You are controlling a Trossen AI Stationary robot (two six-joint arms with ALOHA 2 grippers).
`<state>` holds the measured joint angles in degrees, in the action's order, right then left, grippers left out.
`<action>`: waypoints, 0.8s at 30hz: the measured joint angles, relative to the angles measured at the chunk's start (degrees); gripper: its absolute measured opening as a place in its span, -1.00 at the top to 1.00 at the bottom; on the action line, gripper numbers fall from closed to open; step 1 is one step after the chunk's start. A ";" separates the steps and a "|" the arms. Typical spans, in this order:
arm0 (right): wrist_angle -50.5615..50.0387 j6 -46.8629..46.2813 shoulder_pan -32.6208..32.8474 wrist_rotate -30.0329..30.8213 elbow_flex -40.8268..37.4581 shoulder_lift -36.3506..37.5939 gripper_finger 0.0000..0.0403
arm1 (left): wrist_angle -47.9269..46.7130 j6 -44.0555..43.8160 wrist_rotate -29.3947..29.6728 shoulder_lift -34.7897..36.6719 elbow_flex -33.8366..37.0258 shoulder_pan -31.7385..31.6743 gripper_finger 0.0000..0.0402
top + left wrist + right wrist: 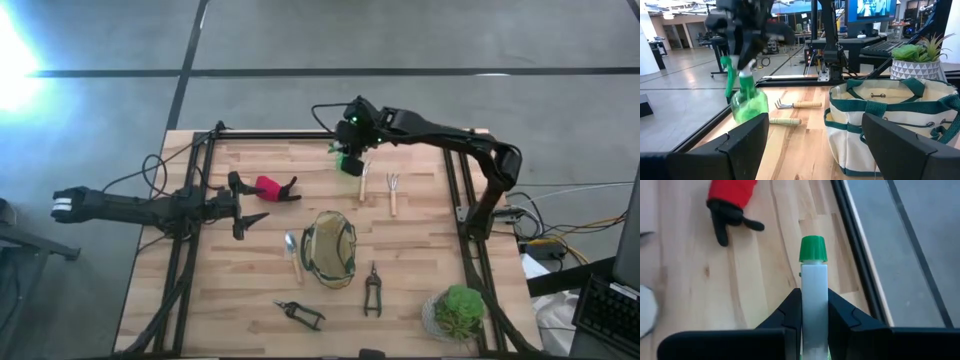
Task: Pick & Place Garden tools in Gardening bag
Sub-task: Put the green spray bottle into the white gardening bag
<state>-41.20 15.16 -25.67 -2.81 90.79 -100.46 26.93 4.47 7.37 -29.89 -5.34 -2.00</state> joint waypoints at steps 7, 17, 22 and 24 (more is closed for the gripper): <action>-6.95 -1.40 3.69 -0.03 8.50 2.68 0.80 | 0.01 0.00 0.01 0.00 0.00 0.00 -0.60; -14.42 -2.83 14.50 -0.07 19.14 4.49 0.78 | 0.00 0.00 0.00 0.00 0.00 0.02 -0.60; -17.32 -2.72 20.17 -0.20 21.46 4.49 0.79 | 0.00 0.01 0.00 0.00 0.00 0.00 -0.60; -17.92 -2.97 21.96 -0.21 21.40 4.49 0.79 | 0.01 0.00 -0.01 0.00 0.00 0.02 -0.60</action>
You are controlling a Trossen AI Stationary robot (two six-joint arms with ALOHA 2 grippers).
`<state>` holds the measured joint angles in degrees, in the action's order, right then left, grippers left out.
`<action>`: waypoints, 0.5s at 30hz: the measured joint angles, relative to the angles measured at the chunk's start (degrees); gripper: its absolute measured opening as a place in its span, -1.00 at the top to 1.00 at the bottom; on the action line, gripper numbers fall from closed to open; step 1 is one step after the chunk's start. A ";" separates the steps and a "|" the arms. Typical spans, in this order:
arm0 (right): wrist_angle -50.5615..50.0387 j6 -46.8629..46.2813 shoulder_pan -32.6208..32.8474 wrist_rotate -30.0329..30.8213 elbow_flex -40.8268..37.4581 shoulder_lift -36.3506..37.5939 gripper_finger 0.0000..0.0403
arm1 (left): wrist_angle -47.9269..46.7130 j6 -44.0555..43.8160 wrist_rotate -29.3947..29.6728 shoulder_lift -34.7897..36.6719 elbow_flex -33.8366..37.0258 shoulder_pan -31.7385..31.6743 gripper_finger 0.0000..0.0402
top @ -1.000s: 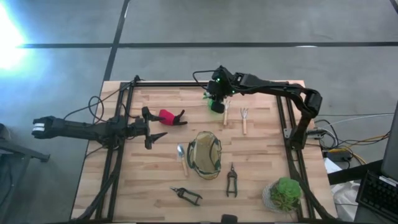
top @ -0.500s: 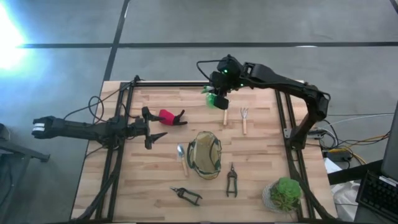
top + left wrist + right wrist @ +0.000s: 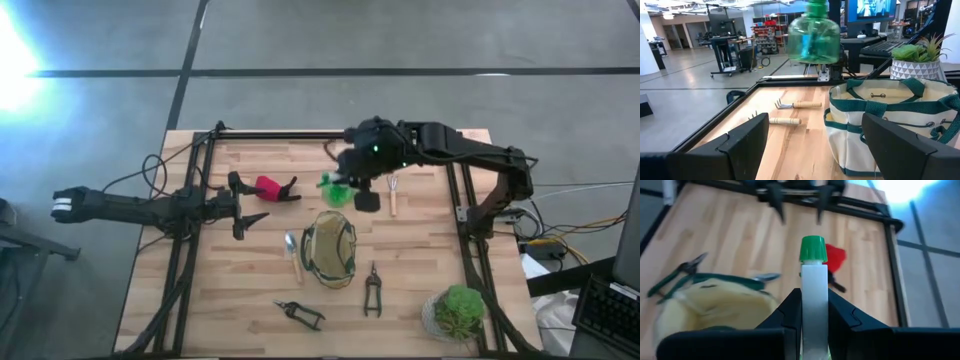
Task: Pick & Place Garden tools in Gardening bag
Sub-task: Put the green spray bottle into the white gardening bag
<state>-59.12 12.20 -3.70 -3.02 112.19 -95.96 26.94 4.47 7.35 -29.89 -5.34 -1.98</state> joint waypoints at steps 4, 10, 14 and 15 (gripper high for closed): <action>-0.88 -1.93 2.71 0.03 -0.23 -0.02 0.79 | 0.00 0.00 0.00 0.00 0.00 0.00 -0.60; -0.69 -4.00 5.00 0.01 -0.62 -0.04 0.79 | -0.01 0.01 0.00 0.00 0.00 -0.02 -0.60; 0.04 -6.35 5.15 0.09 -0.84 -0.04 0.79 | -0.01 0.00 0.02 0.00 0.00 -0.02 -0.60; 0.24 -6.93 5.17 0.18 -1.03 -0.04 0.79 | -0.02 0.00 0.00 0.00 0.00 0.00 -0.60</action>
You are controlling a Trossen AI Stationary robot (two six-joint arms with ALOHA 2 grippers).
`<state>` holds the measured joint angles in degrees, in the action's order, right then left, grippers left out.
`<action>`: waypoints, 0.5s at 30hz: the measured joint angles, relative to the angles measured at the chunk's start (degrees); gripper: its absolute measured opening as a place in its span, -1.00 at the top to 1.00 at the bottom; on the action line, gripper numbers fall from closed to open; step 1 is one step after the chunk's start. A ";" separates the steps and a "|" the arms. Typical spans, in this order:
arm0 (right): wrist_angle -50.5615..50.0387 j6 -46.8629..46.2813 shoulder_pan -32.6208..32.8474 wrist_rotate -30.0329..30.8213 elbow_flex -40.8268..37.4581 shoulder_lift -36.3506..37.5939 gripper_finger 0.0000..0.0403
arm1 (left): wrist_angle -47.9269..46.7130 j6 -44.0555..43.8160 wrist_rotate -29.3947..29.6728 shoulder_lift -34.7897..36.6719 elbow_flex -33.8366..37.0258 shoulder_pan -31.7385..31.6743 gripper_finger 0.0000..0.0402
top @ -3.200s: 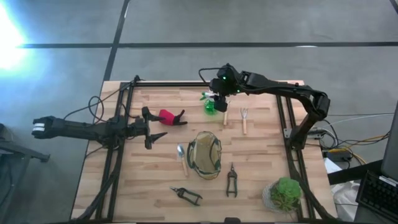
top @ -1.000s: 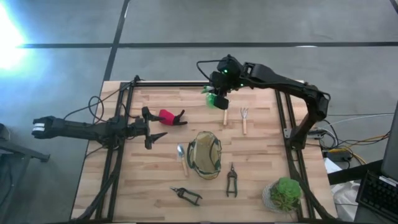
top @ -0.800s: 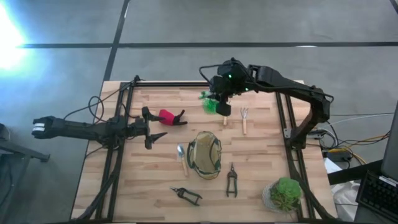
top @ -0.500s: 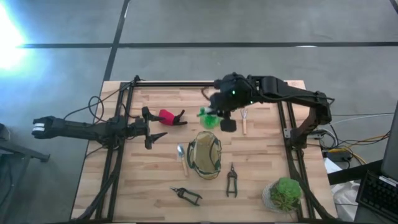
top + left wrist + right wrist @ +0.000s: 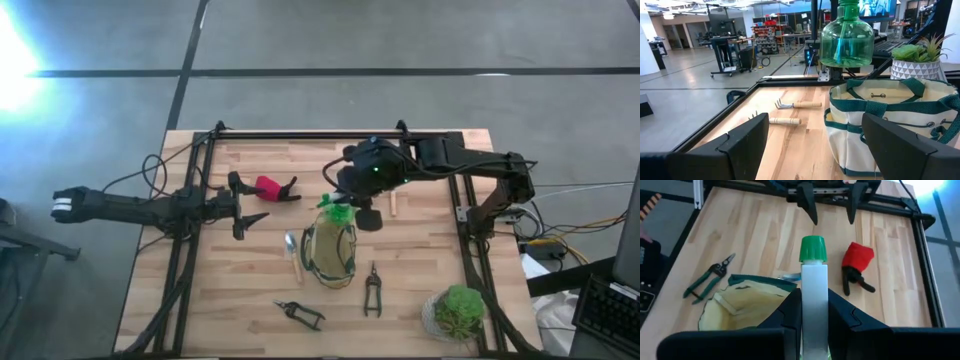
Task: Pick & Place Garden tools in Gardening bag
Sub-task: Put the green spray bottle into the white gardening bag
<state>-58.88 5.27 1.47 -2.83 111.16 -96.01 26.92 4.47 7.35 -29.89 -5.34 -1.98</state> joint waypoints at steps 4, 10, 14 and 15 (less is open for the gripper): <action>3.35 -2.51 0.05 0.00 -1.00 0.00 0.79 | 0.00 0.02 0.00 0.00 0.00 -0.01 -0.60; 7.10 -3.84 0.04 0.03 -2.63 0.00 0.79 | 0.01 0.01 0.00 0.00 0.00 0.00 -0.60; 9.03 -5.13 0.07 0.03 -3.30 0.00 0.79 | 0.01 0.00 0.00 0.00 0.00 0.00 -0.60; 9.58 -5.17 0.14 0.03 -3.59 0.00 0.79 | 0.01 0.00 0.00 0.00 0.00 -0.01 -0.60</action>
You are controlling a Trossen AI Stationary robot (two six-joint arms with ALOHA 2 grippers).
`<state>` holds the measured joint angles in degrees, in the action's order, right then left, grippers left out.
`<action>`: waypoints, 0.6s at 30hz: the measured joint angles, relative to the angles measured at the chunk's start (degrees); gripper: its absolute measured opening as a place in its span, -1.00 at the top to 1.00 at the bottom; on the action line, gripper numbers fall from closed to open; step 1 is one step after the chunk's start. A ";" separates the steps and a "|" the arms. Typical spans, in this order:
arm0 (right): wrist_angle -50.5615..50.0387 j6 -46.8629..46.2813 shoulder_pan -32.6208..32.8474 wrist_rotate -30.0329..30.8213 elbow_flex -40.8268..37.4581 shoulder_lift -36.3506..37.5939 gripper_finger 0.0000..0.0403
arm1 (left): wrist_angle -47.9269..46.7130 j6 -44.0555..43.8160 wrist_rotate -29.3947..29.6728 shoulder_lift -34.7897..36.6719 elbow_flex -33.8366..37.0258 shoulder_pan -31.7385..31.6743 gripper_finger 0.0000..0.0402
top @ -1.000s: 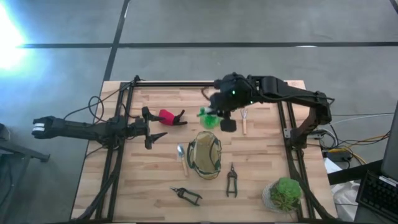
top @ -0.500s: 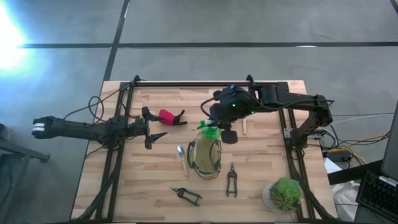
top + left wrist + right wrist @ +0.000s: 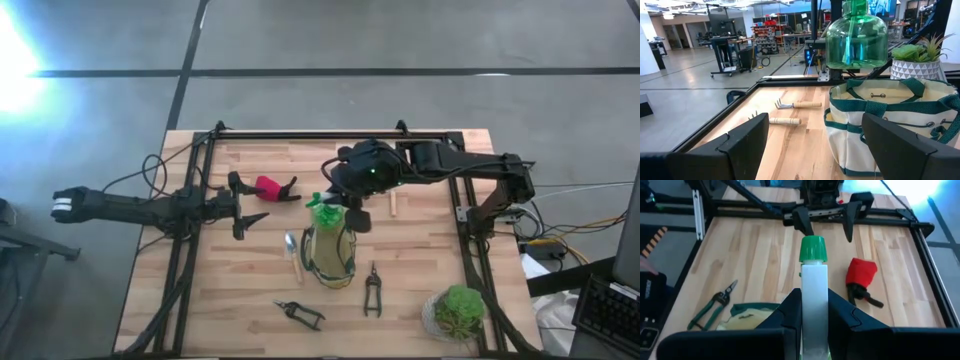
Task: Pick & Place Garden tools in Gardening bag
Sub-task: Put the green spray bottle into the white gardening bag
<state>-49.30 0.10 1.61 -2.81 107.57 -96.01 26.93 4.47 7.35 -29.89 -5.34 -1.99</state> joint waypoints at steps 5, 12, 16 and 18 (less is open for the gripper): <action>0.59 -0.15 0.61 -0.02 -2.28 -0.07 0.79 | -0.01 0.00 0.00 0.00 0.00 0.01 -0.60; 1.44 -0.17 1.95 -0.02 -4.69 -0.07 0.79 | 0.00 0.00 0.02 0.00 0.00 0.01 -0.60; 2.74 -0.39 3.00 -0.09 -5.93 -0.07 0.79 | 0.01 0.00 0.02 0.00 0.00 -0.01 -0.60; 3.87 -0.37 3.34 -0.06 -6.59 -0.07 0.79 | -0.01 0.00 0.00 0.00 0.00 -0.01 -0.60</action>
<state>-45.44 -0.27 4.95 -2.87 100.98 -96.07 26.92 4.47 7.35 -29.89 -5.34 -1.99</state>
